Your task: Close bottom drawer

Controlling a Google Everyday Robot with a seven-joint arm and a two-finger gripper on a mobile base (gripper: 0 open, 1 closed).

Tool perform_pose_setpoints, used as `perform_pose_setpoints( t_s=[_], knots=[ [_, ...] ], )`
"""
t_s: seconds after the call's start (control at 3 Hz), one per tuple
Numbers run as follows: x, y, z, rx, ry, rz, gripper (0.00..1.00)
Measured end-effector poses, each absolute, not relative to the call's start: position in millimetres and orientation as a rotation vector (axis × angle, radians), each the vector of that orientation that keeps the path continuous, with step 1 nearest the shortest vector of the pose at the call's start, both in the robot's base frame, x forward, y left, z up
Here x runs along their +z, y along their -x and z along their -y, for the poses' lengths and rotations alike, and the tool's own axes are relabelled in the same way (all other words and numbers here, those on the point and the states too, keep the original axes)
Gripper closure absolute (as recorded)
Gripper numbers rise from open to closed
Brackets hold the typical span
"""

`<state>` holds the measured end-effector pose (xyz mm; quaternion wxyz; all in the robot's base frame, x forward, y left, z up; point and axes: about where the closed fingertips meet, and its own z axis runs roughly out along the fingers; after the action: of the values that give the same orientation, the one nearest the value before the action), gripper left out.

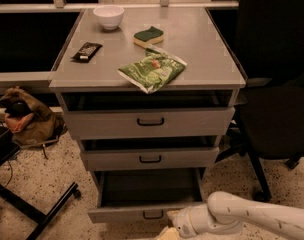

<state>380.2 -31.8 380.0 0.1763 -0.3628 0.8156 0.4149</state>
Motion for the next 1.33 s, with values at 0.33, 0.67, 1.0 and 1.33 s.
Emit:
perform_pose_setpoints(
  t_s=[0.33, 0.67, 1.0, 1.33],
  knots=[
    [311, -395, 31, 1.177, 0.858, -2.334, 0.0],
    [251, -395, 18, 1.268, 0.754, -2.339, 0.0],
    [233, -386, 10, 1.306, 0.715, -2.348, 0.0],
    [226, -393, 7, 1.299, 0.718, -2.352, 0.0]
  ],
)
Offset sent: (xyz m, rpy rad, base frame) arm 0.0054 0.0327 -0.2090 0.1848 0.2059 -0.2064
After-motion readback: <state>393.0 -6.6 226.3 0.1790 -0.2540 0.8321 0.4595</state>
